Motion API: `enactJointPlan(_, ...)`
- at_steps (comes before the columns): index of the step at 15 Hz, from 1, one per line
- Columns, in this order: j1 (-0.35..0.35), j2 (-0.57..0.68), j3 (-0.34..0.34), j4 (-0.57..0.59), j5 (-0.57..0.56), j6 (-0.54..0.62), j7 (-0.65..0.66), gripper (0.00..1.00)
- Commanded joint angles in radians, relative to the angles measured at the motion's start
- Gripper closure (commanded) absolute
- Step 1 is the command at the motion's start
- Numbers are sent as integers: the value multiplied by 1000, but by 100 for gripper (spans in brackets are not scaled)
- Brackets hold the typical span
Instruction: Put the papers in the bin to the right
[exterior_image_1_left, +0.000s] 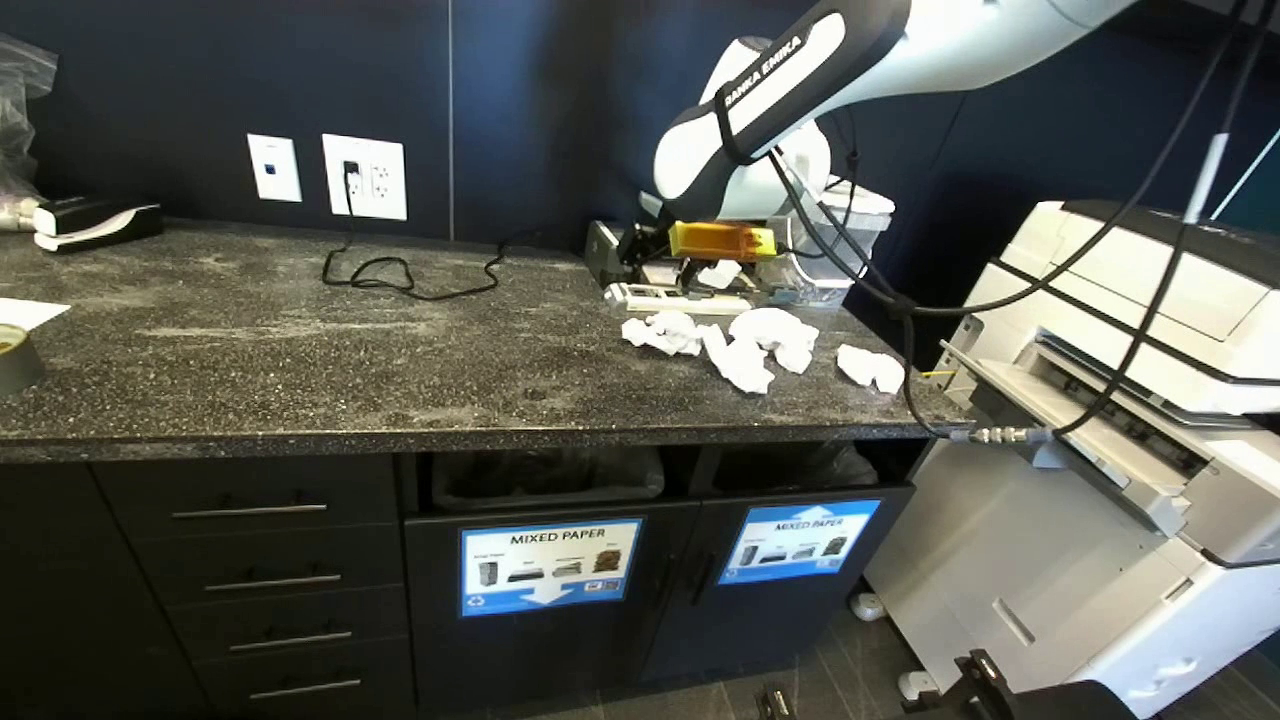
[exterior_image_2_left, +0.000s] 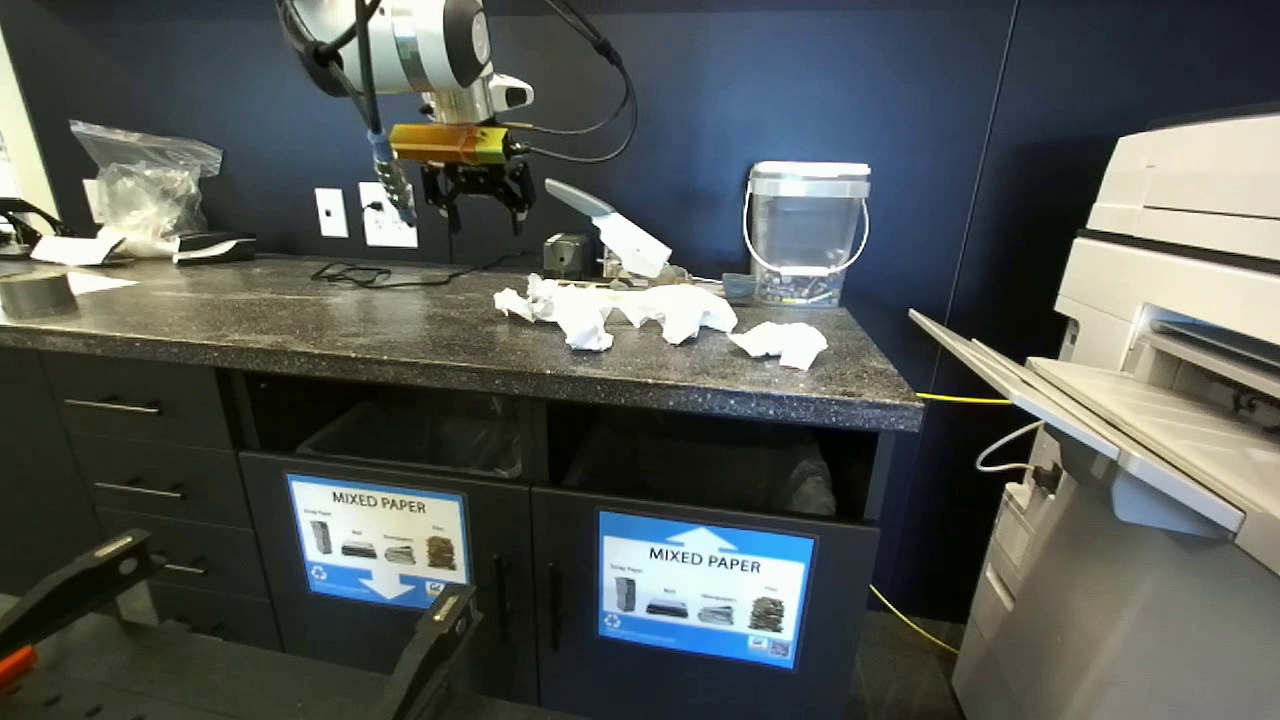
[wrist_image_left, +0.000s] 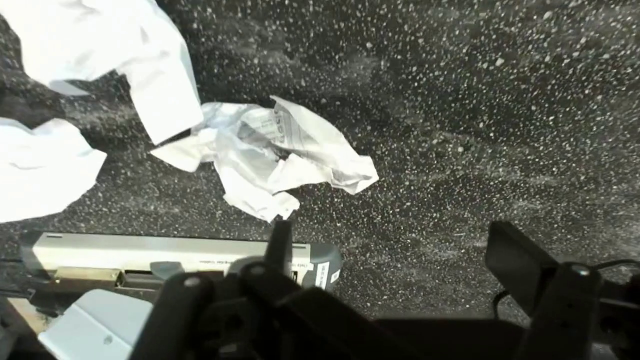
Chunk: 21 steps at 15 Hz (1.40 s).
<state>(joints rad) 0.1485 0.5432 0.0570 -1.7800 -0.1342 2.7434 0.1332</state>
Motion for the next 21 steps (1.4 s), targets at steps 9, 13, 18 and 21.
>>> enactJointPlan(9,8,308,-60,337,-95,-23,-240,0)
enactJointPlan(13,-16,318,-63,358,-102,-27,-301,0)
enactJointPlan(18,-89,319,14,351,-69,-66,-432,0)
enactJointPlan(21,-143,336,82,356,-39,-90,-517,0)
